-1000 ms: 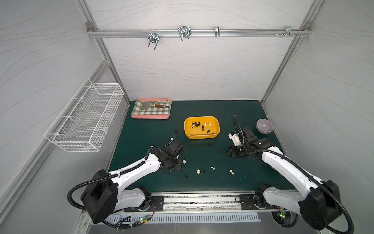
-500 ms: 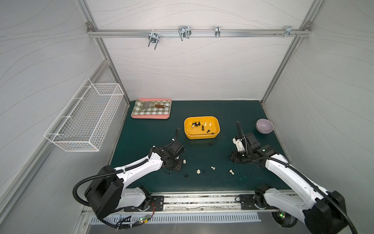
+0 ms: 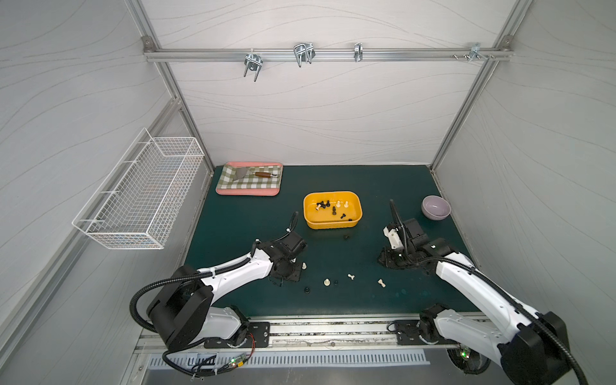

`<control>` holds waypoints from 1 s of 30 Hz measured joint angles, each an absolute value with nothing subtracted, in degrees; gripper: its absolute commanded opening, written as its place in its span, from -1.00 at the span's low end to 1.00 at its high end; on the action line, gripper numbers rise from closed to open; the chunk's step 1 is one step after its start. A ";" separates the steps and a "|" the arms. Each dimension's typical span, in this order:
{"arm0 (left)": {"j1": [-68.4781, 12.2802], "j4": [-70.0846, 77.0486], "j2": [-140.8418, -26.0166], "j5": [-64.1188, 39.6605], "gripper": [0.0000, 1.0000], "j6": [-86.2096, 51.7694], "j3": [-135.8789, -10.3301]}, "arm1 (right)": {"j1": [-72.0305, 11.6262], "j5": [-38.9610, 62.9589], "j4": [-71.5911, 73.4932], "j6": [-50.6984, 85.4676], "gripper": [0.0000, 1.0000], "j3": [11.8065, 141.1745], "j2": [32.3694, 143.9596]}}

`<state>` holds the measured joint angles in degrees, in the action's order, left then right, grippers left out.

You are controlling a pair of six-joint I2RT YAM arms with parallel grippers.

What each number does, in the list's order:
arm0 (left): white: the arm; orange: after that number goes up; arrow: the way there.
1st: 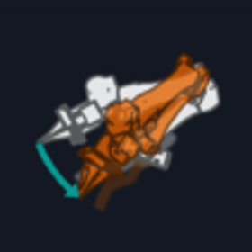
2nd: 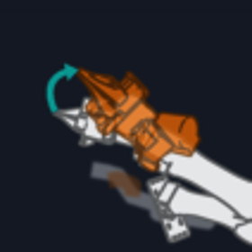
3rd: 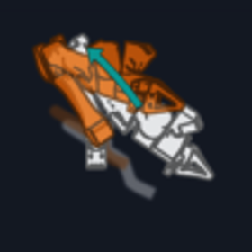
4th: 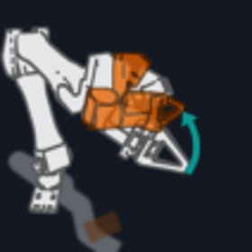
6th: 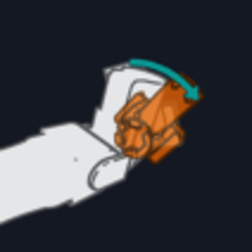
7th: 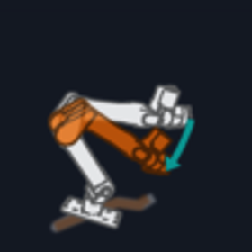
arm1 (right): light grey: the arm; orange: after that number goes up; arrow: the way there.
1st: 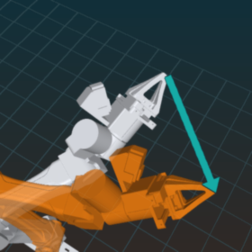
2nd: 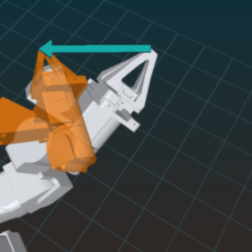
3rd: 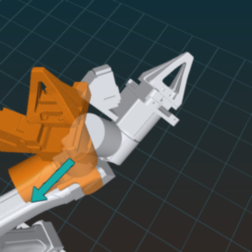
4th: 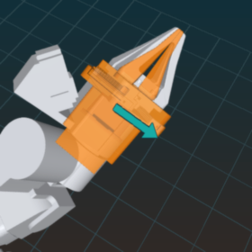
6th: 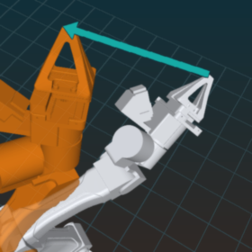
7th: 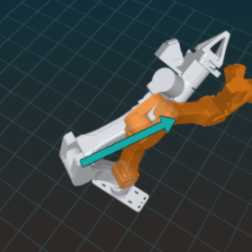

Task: Put the chess pieces into the storage box
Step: Pick up the chess piece at the center of the board.

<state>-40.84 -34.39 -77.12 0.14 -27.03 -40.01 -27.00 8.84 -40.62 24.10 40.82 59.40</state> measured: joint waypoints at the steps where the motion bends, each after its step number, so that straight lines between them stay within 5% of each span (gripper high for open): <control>1: -40.84 -34.33 -77.28 0.25 -0.40 -27.03 -40.01 | -27.00 8.84 -40.51 24.14 -0.47 40.82 59.53; 30: -41.01 -32.64 -79.90 0.86 -0.83 -26.13 -40.56 | -26.98 8.99 -38.98 24.67 -0.47 39.68 60.71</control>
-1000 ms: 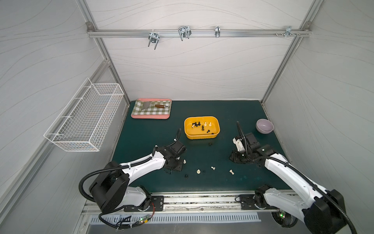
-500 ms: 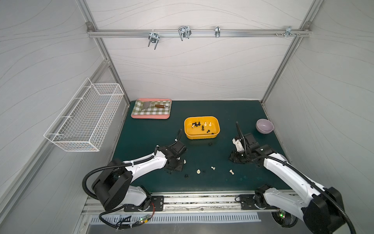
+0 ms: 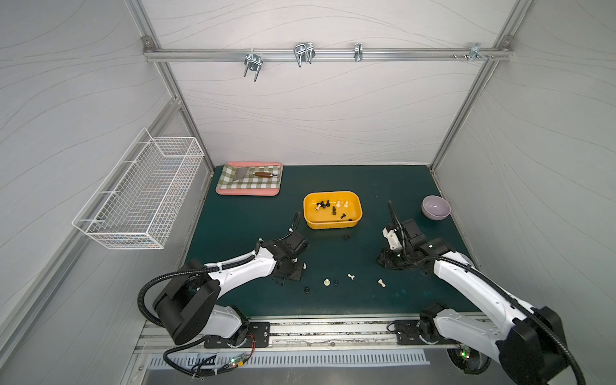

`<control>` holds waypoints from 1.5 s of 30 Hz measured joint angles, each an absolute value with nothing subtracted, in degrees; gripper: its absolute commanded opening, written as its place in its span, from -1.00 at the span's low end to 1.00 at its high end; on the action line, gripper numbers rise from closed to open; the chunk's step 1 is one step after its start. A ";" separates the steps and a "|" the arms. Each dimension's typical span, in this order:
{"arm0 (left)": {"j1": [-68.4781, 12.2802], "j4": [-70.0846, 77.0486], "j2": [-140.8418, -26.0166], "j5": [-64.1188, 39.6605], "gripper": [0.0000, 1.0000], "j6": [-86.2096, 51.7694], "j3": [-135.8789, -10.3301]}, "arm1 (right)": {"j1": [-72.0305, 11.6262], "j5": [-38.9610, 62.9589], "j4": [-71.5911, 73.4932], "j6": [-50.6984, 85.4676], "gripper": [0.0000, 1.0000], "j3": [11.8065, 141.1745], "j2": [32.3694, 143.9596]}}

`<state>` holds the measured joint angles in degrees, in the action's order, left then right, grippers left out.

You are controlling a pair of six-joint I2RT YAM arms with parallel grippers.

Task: Put the chess pieces into the storage box
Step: Pick up the chess piece at the center of the board, then place the chess piece in the storage box.

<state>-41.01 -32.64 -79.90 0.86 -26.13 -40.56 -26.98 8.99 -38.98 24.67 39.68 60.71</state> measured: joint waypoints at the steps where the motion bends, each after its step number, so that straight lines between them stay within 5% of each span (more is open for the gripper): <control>1: -41.01 -32.71 -79.85 0.84 -0.83 -26.06 -40.71 | -26.98 8.99 -38.98 24.67 -0.48 39.68 60.71; 15: -40.82 -35.97 -77.56 0.86 -0.80 -22.52 -52.01 | -26.98 8.82 -39.09 24.69 -0.48 39.68 59.88; 33: -32.60 -34.46 -108.16 -3.07 -0.80 -14.17 -88.38 | -26.98 9.06 -39.09 25.52 -0.48 39.29 59.00; 45: -30.24 -36.12 -114.52 -5.13 -0.75 -12.16 -93.17 | -26.98 9.50 -39.05 25.54 -0.49 38.96 60.53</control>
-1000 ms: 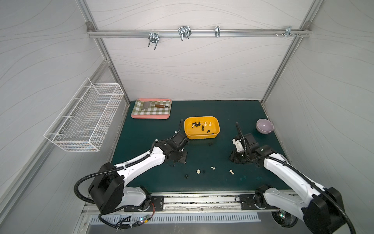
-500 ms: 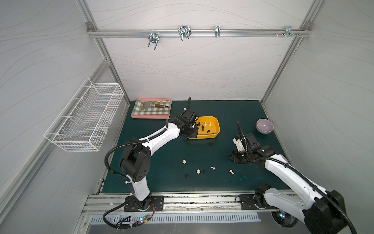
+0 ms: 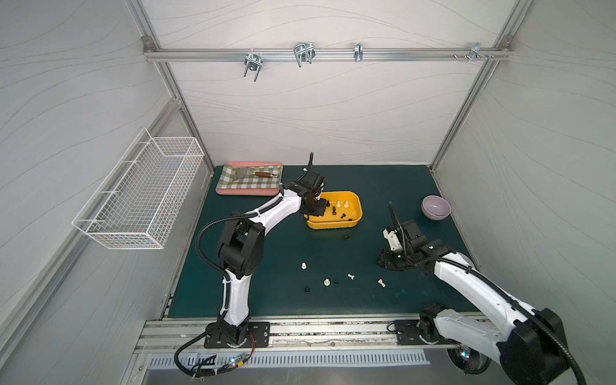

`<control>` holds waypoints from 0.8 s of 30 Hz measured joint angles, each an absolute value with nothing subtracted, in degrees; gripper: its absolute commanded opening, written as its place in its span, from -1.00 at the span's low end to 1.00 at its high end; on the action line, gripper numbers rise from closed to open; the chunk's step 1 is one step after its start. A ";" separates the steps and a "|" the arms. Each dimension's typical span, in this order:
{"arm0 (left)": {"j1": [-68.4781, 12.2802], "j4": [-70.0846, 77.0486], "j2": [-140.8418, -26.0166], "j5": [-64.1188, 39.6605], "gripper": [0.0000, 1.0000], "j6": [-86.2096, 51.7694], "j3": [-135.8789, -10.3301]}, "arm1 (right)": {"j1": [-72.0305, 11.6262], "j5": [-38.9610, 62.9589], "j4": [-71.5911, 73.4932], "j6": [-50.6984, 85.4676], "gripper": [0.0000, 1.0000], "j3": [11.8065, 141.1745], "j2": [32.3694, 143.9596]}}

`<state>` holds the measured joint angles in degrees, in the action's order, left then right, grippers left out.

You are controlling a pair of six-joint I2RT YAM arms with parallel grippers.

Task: Put the chess pieces into the storage box
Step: Place the chess piece in the storage box.

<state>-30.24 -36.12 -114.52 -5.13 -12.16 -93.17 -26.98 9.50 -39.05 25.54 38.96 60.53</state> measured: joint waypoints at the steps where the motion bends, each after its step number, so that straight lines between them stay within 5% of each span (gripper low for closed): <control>1: -30.11 -36.16 -114.61 -5.23 -0.69 -12.12 -93.17 | -26.98 9.52 -39.05 25.54 -0.49 38.96 60.93; 7: -30.04 -36.18 -115.24 -6.24 -0.28 -12.10 -94.78 | -26.98 9.74 -39.05 25.54 -0.49 38.98 61.76; 24: -30.04 -36.16 -115.24 -7.40 -0.07 -10.98 -95.98 | -26.98 9.91 -39.07 25.47 -0.48 39.16 62.22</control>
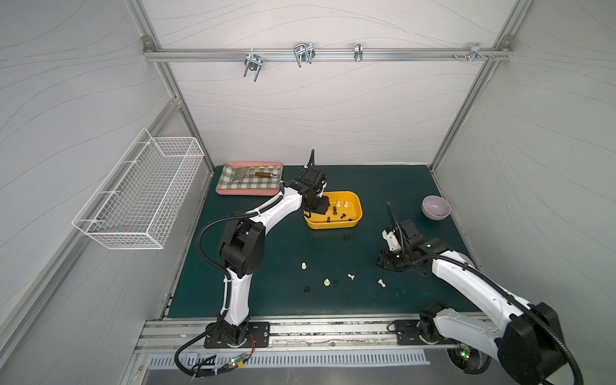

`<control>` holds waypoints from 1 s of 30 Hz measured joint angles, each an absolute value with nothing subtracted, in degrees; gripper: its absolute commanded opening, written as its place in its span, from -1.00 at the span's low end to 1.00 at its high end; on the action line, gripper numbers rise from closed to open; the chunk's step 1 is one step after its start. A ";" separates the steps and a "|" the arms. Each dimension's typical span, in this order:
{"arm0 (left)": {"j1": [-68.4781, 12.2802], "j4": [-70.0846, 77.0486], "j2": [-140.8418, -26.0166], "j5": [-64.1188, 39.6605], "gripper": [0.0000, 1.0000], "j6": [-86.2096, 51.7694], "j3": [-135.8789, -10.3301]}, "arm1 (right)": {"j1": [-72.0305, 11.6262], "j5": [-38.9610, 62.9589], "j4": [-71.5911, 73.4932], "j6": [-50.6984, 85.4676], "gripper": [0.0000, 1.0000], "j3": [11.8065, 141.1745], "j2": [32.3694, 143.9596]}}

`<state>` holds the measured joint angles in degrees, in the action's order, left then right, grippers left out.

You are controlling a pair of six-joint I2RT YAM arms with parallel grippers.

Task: Put the chess pieces into the storage box
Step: Place the chess piece in the storage box.

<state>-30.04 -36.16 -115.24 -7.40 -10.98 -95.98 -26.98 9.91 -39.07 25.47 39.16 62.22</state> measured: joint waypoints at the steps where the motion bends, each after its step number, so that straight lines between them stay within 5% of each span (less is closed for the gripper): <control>1: -30.04 -36.16 -115.24 -7.49 -0.07 -10.98 -95.98 | -26.98 9.98 -39.05 25.47 -0.48 39.20 62.39; 30: -30.04 -33.95 -89.84 -6.15 -0.05 -11.64 -67.29 | -35.79 7.01 -39.94 23.09 -0.49 46.48 68.25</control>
<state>-30.04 -33.95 -89.84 -6.15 -11.64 -67.29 -35.79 7.01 -39.94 23.09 46.48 68.25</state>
